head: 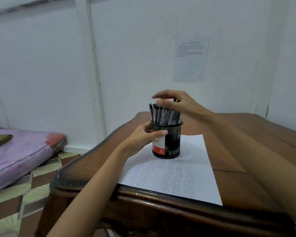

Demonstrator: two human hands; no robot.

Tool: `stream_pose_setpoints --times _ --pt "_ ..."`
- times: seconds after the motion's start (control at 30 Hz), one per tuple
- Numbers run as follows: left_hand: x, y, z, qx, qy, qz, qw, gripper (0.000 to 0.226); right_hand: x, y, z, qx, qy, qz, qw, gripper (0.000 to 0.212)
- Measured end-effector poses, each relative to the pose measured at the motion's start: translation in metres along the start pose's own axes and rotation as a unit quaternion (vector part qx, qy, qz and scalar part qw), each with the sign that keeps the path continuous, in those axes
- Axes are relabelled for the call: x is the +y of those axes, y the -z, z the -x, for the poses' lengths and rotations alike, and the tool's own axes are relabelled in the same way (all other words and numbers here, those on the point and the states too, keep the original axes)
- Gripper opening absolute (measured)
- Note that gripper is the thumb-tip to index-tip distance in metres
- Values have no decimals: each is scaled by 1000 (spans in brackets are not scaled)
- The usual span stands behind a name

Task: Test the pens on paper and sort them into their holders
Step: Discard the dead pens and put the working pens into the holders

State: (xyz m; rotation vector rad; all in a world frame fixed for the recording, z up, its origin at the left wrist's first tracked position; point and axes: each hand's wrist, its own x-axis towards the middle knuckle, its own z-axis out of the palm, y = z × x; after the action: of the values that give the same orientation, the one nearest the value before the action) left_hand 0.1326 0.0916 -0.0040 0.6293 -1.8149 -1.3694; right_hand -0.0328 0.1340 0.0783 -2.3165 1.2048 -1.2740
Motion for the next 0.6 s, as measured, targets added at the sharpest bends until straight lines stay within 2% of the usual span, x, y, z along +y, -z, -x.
stream_pose_setpoints --times 0.07,0.13,0.17,0.23,0.3,0.37,0.5,0.6 --pt "1 0 1 -4 -4 6 1000 59 3 -13 3 49 26 61 997 27" --pt "2 -2 1 -5 -5 6 1000 60 5 -17 8 94 18 6 995 38" --pt "2 -2 1 -2 -4 6 1000 58 6 -17 11 113 -4 -40 993 53" --pt "2 -2 1 7 0 7 1000 52 9 -14 18 124 -92 -137 979 97" --pt "2 -2 2 8 -2 6 1000 50 15 -16 25 62 -164 -215 961 127" --pt "2 -3 3 0 -6 11 1000 53 21 -23 29 25 -186 -231 955 124" --pt "4 -2 5 8 -6 10 1000 58 25 -25 21 90 -152 -240 955 83" --pt "4 -2 4 6 -1 16 1000 50 26 -21 16 90 -127 -248 956 71"
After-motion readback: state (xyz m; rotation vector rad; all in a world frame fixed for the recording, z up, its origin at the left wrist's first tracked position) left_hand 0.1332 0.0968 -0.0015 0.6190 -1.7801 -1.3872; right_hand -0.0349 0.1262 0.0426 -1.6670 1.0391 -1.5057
